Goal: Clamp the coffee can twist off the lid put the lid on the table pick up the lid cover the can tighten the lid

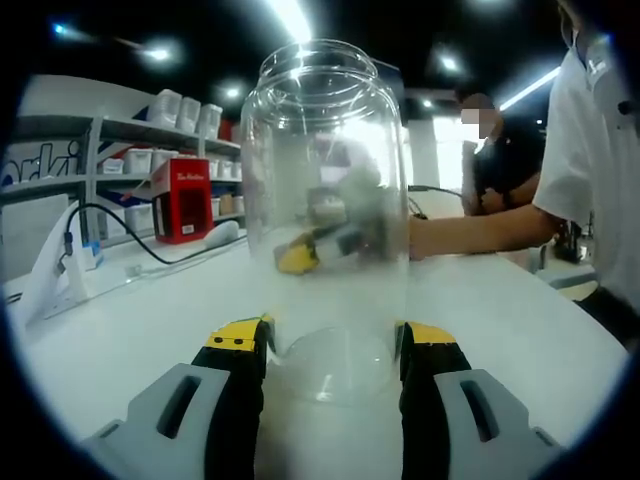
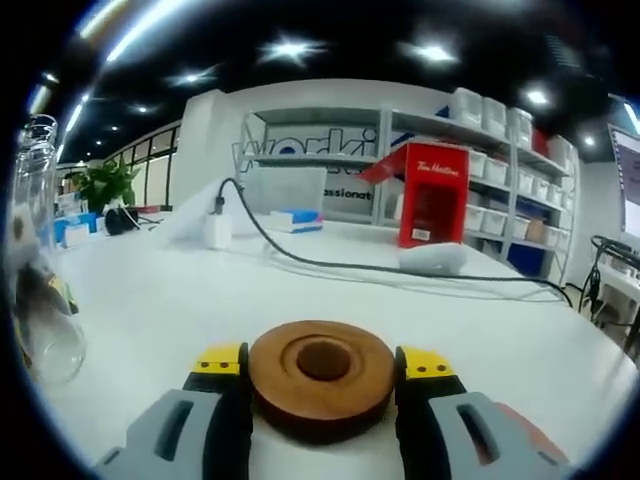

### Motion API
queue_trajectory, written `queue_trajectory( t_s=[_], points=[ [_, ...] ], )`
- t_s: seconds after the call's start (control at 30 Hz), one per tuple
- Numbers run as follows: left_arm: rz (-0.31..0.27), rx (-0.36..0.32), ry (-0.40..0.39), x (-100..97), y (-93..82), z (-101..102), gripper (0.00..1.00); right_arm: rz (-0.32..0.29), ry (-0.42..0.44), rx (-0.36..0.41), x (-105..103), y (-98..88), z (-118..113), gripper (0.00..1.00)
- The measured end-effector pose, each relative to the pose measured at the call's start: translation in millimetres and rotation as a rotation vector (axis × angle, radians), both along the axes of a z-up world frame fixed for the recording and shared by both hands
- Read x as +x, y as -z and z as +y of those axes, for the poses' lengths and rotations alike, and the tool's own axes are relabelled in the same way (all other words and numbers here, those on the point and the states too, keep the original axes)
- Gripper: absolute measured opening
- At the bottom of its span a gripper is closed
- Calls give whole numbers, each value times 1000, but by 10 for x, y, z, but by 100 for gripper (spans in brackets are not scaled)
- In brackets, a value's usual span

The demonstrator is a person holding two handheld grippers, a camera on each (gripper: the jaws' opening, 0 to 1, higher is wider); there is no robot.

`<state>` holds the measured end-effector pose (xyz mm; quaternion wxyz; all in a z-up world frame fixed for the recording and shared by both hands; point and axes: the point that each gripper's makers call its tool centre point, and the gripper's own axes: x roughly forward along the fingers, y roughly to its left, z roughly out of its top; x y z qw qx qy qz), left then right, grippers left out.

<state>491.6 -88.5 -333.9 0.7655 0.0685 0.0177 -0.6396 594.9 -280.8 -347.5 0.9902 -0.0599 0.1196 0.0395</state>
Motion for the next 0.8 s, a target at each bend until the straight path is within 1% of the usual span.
queue_trajectory(
  t_s=[0.27, 0.37, 0.57, 0.8],
  points=[
    [0, 1, -1, 14, 6, 5, 45, 0, 1, -30, 15, 17, 2, 54],
    [1, 2, -1, 9, 6, 3, 45, 13, 4, -32, 16, 53, -4, 54],
    [1, 3, -1, 16, 9, 5, 45, 22, 13, 16, 59, 102, -38, 54],
    [1, 4, -2, 54, 21, 20, 45, 11, 14, 19, 60, 103, -38, 54]
  ],
)
